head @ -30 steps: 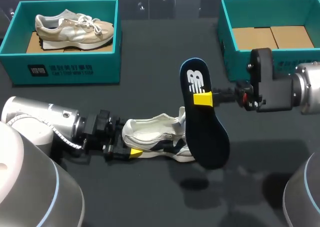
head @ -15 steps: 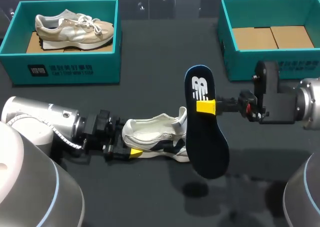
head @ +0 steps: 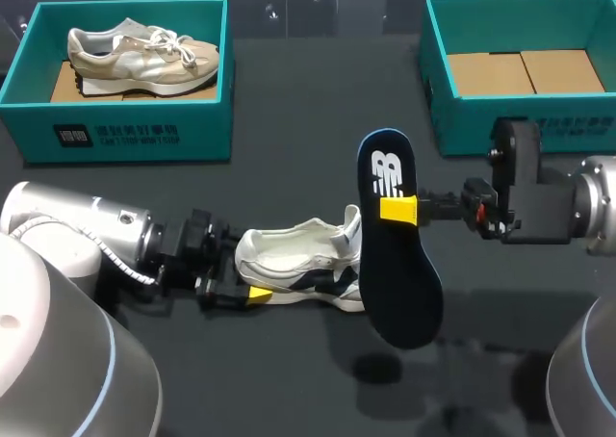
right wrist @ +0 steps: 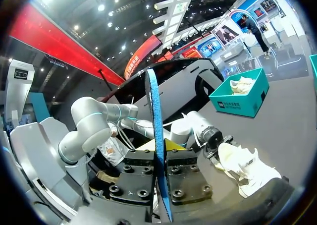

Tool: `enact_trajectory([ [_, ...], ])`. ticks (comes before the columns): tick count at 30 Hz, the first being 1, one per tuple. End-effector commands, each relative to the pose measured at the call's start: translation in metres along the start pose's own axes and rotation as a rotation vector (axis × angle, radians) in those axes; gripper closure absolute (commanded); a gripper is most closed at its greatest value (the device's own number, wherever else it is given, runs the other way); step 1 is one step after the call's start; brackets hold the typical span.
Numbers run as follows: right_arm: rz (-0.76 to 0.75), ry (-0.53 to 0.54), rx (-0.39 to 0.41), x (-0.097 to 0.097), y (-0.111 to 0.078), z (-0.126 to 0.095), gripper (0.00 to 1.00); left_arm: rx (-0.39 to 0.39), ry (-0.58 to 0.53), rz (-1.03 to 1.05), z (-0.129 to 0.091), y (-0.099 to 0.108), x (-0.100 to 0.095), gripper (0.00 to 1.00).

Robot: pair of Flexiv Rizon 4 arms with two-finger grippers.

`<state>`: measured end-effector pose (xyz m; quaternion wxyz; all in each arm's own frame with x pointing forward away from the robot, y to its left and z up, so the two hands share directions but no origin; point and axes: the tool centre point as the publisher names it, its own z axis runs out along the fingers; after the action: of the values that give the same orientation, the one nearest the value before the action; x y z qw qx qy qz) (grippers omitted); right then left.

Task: Take the shoe out of the shoebox, open the shoe tongue, remove and reinsert the insole, then place the shoe into the shoebox

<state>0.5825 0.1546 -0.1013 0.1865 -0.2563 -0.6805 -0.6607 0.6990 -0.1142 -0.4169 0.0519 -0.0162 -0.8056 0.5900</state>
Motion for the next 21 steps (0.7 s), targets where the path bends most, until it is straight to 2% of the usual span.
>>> enact_trajectory([
  [1,0.001,-0.004,-0.001,0.002,-0.001,0.000,1.00,-0.046,0.003,0.001,-0.010,-0.007,0.002,0.00],
  [4,0.001,-0.004,-0.001,0.002,-0.001,0.000,1.00,-0.133,-0.006,-0.001,-0.016,-0.009,0.002,0.00],
  [6,0.001,-0.004,-0.001,0.002,-0.001,0.000,1.00,-0.234,-0.004,0.036,-0.024,-0.010,0.005,0.00],
  [21,0.001,-0.004,-0.001,0.002,-0.001,0.000,1.00,-0.234,-0.004,0.036,-0.024,-0.010,0.005,0.00],
])
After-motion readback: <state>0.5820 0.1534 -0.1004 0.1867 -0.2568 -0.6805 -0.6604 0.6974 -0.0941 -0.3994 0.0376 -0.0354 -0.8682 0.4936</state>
